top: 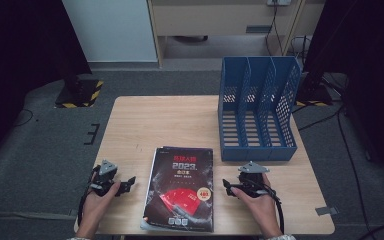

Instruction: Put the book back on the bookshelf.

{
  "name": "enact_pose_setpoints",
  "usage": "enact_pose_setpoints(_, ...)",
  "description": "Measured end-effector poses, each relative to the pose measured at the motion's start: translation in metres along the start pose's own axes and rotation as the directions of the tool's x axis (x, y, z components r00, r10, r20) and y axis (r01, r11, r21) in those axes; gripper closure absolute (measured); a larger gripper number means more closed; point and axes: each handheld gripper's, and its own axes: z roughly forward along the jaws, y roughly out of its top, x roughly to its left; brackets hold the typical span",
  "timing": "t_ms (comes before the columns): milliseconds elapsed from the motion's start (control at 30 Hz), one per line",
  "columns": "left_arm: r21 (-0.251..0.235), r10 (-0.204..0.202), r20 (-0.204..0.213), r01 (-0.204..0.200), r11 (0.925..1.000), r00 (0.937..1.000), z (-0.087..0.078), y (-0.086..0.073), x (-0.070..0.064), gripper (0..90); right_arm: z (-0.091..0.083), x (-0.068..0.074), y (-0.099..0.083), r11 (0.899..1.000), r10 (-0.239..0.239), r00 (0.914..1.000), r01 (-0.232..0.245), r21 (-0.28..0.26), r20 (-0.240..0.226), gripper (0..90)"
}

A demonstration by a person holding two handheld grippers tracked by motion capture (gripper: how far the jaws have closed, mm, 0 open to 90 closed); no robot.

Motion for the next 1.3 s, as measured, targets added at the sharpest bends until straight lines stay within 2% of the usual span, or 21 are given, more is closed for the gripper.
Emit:
enact_pose_setpoints(67, -0.006, -0.002, 0.004, 0.003, 1.0000, 1.0000, -0.002, 0.001, -0.002, 14.5, -0.004, 0.002, 0.001, 1.000, -0.007, 1.0000, 0.007, -0.015, 0.004, 14.5)
enact_pose_setpoints(100, -0.025, -0.010, 0.015, 0.010, 0.9996, 0.9998, -0.006, 0.002, -0.005, 15.7, -0.014, 0.004, 0.005, 0.998, -0.003, 0.9999, 0.003, -0.059, -0.015, 17.0)
enact_pose_setpoints(200, -0.045, -0.001, 0.018, 0.002, 0.9990, 0.9998, -0.011, 0.004, -0.009, 20.2, -0.020, 0.006, 0.007, 0.996, -0.017, 0.9995, 0.014, -0.091, -0.025, 18.5)
enact_pose_setpoints(267, -0.072, -0.006, 0.020, 0.007, 0.9974, 0.9998, -0.017, 0.007, -0.013, 20.7, -0.025, 0.009, 0.010, 0.992, -0.045, 0.9989, 0.043, -0.118, -0.015, 19.7)
enact_pose_setpoints(300, -0.082, 0.002, 0.020, 0.000, 0.9966, 0.9998, -0.021, 0.008, -0.016, 22.6, -0.028, 0.011, 0.014, 0.987, -0.077, 0.9970, 0.077, -0.139, 0.003, 21.1)
enact_pose_setpoints(333, -0.082, 0.002, 0.020, 0.000, 0.9966, 0.9998, -0.021, 0.008, -0.016, 22.8, -0.028, 0.012, 0.016, 0.984, -0.093, 0.9957, 0.093, -0.149, 0.005, 22.0)
enact_pose_setpoints(367, -0.093, 0.001, 0.038, 0.003, 0.9957, 0.9993, -0.024, 0.010, -0.021, 23.7, -0.029, 0.014, 0.018, 0.982, -0.105, 0.9944, 0.104, -0.159, 0.002, 22.1)
enact_pose_setpoints(533, -0.105, 0.014, 0.070, -0.007, 0.9945, 0.9974, -0.028, 0.013, -0.032, 25.5, -0.026, 0.020, 0.026, 0.975, -0.135, 0.9908, 0.129, -0.180, -0.018, 21.8)
enact_pose_setpoints(567, -0.108, 0.027, 0.082, -0.018, 0.9940, 0.9962, -0.028, 0.015, -0.037, 25.6, -0.022, 0.025, 0.030, 0.974, -0.140, 0.9897, 0.132, -0.184, -0.030, 20.0)
enact_pose_setpoints(600, -0.108, 0.027, 0.082, -0.018, 0.9940, 0.9962, -0.028, 0.015, -0.037, 25.6, -0.022, 0.025, 0.030, 0.974, -0.140, 0.9897, 0.132, -0.184, -0.030, 20.0)
enact_pose_setpoints(633, -0.112, 0.039, 0.099, -0.028, 0.9933, 0.9943, -0.028, 0.018, -0.045, 25.6, -0.019, 0.031, 0.034, 0.972, -0.155, 0.9868, 0.144, -0.185, -0.046, 18.8)
enact_pose_setpoints(700, -0.109, 0.056, 0.108, -0.044, 0.9931, 0.9926, -0.027, 0.019, -0.049, 25.6, -0.018, 0.033, 0.036, 0.971, -0.160, 0.9859, 0.148, -0.190, -0.049, 18.9)
enact_pose_setpoints(800, -0.111, 0.082, 0.123, -0.068, 0.9915, 0.9890, -0.026, 0.021, -0.060, 25.2, -0.016, 0.042, 0.044, 0.965, -0.190, 0.9772, 0.168, -0.202, -0.095, 23.1)
enact_pose_setpoints(867, -0.105, 0.095, 0.124, -0.082, 0.9911, 0.9877, -0.026, 0.021, -0.065, 25.3, -0.015, 0.046, 0.046, 0.964, -0.188, 0.9699, 0.151, -0.221, -0.155, 27.7)
enact_pose_setpoints(900, -0.099, 0.099, 0.124, -0.087, 0.9913, 0.9873, -0.026, 0.021, -0.067, 25.7, -0.014, 0.047, 0.047, 0.965, -0.182, 0.9684, 0.143, -0.221, -0.170, 28.9)
enact_pose_setpoints(933, -0.088, 0.102, 0.122, -0.091, 0.9919, 0.9873, -0.025, 0.020, -0.070, 28.7, -0.008, 0.050, 0.049, 0.964, -0.201, 0.9603, 0.159, -0.212, -0.193, 31.1)
enact_pose_setpoints(967, -0.088, 0.102, 0.122, -0.091, 0.9919, 0.9873, -0.025, 0.020, -0.070, 30.0, -0.008, 0.050, 0.049, 0.964, -0.201, 0.9603, 0.159, -0.212, -0.193, 31.1)
enact_pose_setpoints(1100, -0.087, 0.099, 0.138, -0.088, 0.9923, 0.9855, -0.024, 0.019, -0.074, 36.4, 0.008, 0.057, 0.052, 0.969, -0.223, 0.9486, 0.191, -0.159, -0.224, 34.0)
enact_pose_setpoints(1200, -0.074, 0.100, 0.145, -0.090, 0.9932, 0.9844, -0.020, 0.019, -0.075, 40.6, 0.009, 0.058, 0.048, 0.970, -0.228, 0.9459, 0.202, -0.132, -0.231, 31.5)
enact_pose_setpoints(1233, -0.066, 0.105, 0.159, -0.096, 0.9932, 0.9817, -0.017, 0.019, -0.078, 42.3, 0.009, 0.056, 0.045, 0.976, -0.208, 0.9472, 0.184, -0.117, -0.244, 28.4)
enact_pose_setpoints(1300, -0.057, 0.116, 0.166, -0.108, 0.9926, 0.9793, -0.016, 0.019, -0.080, 43.3, 0.009, 0.056, 0.044, 0.978, -0.202, 0.9471, 0.180, -0.109, -0.249, 26.7)
